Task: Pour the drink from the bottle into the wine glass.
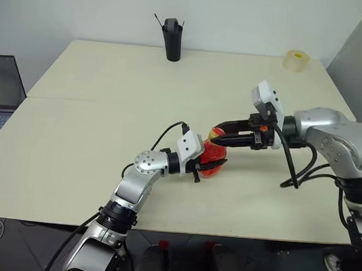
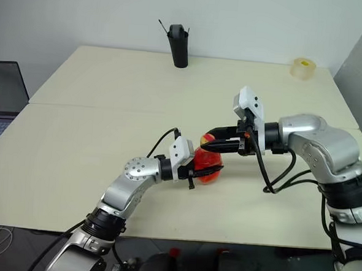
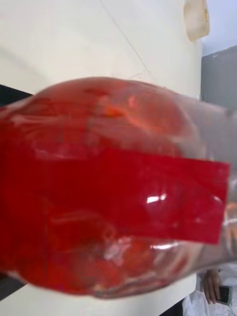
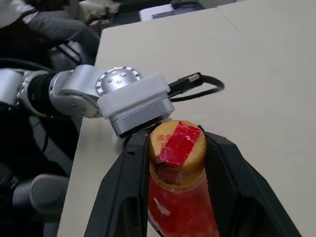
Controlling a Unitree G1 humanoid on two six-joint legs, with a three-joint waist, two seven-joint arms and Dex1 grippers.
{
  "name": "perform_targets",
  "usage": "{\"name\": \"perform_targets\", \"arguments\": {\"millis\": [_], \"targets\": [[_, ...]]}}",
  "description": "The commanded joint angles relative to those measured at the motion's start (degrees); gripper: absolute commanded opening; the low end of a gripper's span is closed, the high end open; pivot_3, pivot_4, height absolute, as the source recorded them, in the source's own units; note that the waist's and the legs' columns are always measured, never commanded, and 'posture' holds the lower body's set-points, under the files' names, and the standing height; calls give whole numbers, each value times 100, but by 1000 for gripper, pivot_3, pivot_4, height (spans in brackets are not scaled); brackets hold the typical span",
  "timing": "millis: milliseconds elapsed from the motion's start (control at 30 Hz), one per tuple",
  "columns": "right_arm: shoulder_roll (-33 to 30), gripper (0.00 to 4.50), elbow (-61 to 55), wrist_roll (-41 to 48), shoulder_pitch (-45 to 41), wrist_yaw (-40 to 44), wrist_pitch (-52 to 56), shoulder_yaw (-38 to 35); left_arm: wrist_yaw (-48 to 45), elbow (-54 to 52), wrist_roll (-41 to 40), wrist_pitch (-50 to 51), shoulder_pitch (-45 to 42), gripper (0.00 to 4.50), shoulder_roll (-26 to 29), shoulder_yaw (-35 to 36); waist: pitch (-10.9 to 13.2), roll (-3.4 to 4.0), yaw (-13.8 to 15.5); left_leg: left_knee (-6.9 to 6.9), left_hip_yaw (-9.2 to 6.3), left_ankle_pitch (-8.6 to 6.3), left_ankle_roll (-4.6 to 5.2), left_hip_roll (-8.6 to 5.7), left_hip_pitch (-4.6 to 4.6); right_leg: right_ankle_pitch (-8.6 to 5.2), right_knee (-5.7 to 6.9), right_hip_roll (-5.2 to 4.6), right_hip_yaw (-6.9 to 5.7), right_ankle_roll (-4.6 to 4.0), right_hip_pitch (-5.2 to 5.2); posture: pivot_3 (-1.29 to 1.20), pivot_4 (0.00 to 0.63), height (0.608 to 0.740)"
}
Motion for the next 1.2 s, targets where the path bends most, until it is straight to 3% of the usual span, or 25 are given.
{"name": "perform_targets", "arguments": {"millis": [33, 133, 433, 600, 833, 1033, 1200], "targets": [[255, 1261, 76, -195, -203, 522, -94, 212, 32, -279, -37, 26, -204, 1210, -188, -122, 0, 0, 8, 2, 1, 0, 0, -4, -3, 0, 0, -10, 0, 0, -1, 0, 150, 740], [250, 1261, -11, -67, -203, 499, 218, -167, 66, -317, -40, 77, -173, 1192, -206, -110, 0, 0, 20, 15, 9, 0, 0, -14, -9, 5, 2, -25, 1, 9, -1, 0, 150, 740], [143, 4428, -1544, 450, 142, -681, 1099, -1321, -56, -202, -62, 56, -177, 1160, -238, -133, 0, 2, 56, 16, -16, 0, -1, -12, -26, 5, 2, -24, 0, 8, -6, 0, 150, 740], [277, 4447, -2450, 786, 663, -2215, 1879, -2218, -132, 3, -71, -53, -299, 1159, -306, -153, 0, 1, 79, 17, -20, 0, -1, -15, -29, 5, -1, -24, -2, 8, -3, 0, 150, 740], [786, 4447, -3906, 1958, 1338, -4494, 3001, -3201, -217, 298, -62, -195, -441, 1159, -366, -113, -1, 2, 99, 16, -20, 1, -1, -14, -31, 5, 1, -23, 0, 8, -4, 0, 150, 740], [1384, 4447, -4153, 2288, 1500, -6179, 3266, -3083, -244, 419, -45, -276, -484, 1158, -406, -131, -1, 2, 82, 16, -18, 1, -1, -14, -29, 5, 2, -20, 2, 8, -4, 0, 150, 740], [1675, 4447, -3968, 2062, 1522, -6783, 3160, -2789, -298, 471, -37, -306, -509, 1158, -414, -133, -2, 4, 64, 16, -18, 1, -2, -15, -29, 4, 2, -19, 2, 9, -4, 0, 150, 740]]}}
